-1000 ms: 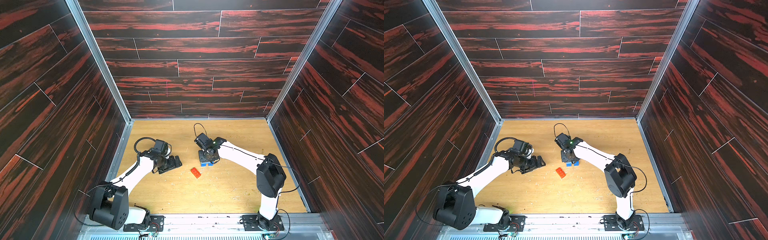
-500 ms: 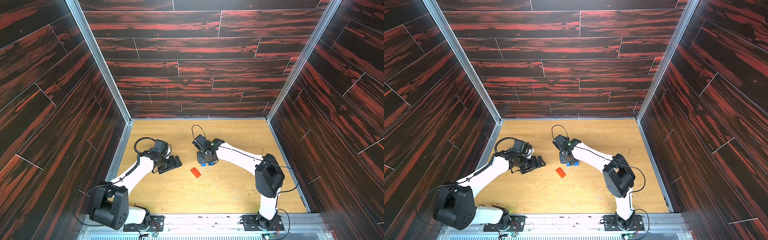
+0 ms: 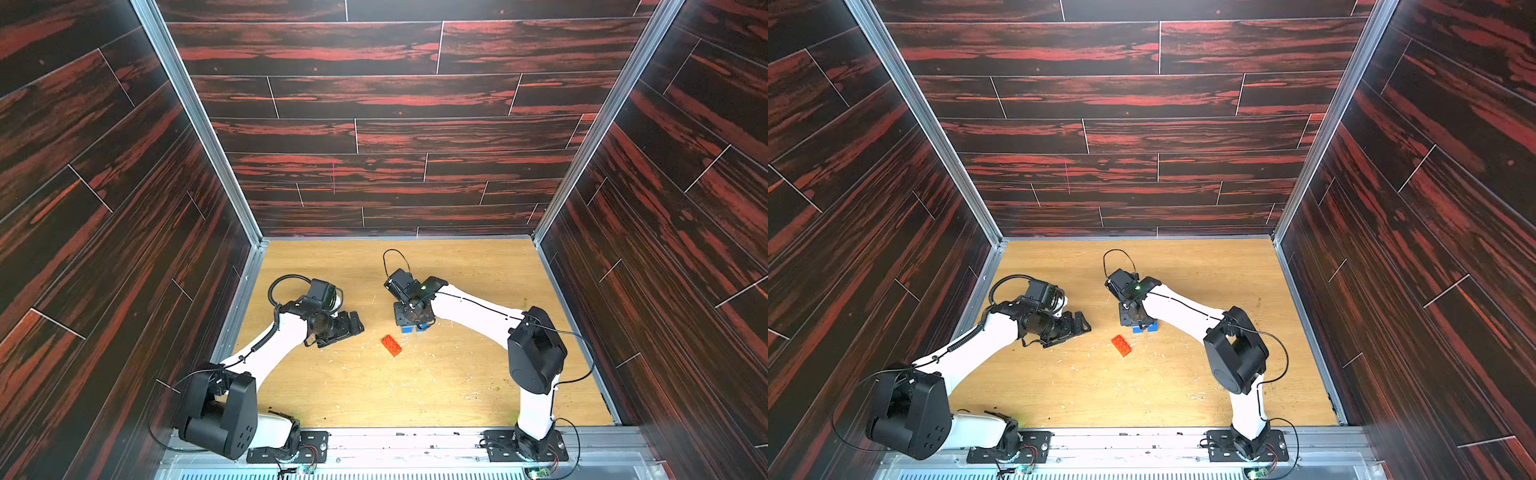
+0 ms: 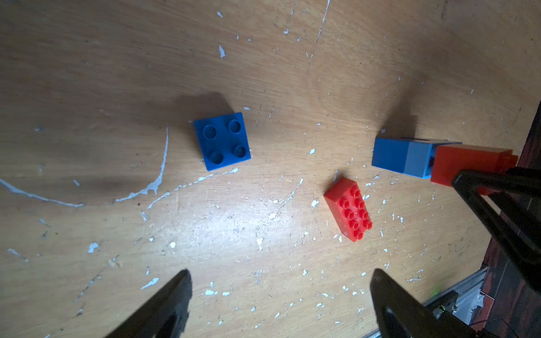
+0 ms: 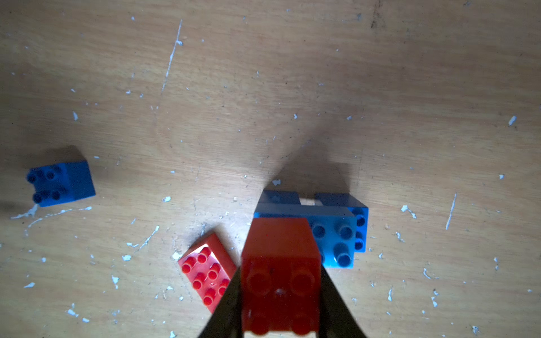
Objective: Assemble a giraffe with lego
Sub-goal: Assemble the lego brick with the lego brick.
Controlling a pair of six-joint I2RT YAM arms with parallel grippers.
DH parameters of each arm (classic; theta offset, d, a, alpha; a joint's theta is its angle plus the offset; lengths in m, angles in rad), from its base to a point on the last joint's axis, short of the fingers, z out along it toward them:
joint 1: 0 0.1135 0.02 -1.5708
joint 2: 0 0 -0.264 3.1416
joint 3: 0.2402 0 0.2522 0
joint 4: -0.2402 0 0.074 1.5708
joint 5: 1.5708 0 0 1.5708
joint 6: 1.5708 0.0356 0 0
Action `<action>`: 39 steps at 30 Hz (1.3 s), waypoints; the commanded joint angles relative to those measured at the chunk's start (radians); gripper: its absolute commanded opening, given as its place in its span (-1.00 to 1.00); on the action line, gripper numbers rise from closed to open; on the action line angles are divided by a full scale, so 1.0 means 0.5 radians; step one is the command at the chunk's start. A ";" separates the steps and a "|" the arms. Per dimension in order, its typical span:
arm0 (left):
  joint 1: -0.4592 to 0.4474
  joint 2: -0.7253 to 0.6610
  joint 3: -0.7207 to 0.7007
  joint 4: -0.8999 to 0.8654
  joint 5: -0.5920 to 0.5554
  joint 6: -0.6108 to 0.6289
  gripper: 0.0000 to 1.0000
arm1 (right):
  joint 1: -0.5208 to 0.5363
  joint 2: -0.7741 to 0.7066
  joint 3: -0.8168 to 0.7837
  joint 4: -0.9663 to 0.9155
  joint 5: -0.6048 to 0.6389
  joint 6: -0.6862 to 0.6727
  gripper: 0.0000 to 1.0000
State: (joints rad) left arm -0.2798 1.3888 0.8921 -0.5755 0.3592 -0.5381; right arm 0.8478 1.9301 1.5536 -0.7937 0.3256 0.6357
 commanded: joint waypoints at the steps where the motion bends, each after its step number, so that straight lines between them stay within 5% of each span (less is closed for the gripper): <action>1: 0.009 -0.026 0.012 -0.039 0.005 0.028 0.92 | -0.004 0.075 0.043 -0.056 -0.016 0.032 -1.00; 18: 0.010 -0.018 0.014 -0.027 0.010 0.025 0.92 | -0.005 0.117 0.028 -0.146 -0.038 0.116 -1.00; 39: 0.011 -0.026 0.012 -0.043 0.008 0.030 0.91 | -0.047 0.105 -0.087 -0.103 -0.198 -0.167 -1.00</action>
State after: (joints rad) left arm -0.2798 1.3888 0.8921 -0.5758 0.3599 -0.5377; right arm 0.8284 1.9297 1.5356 -0.7704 0.2729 0.5777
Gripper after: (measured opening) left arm 0.957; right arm 0.346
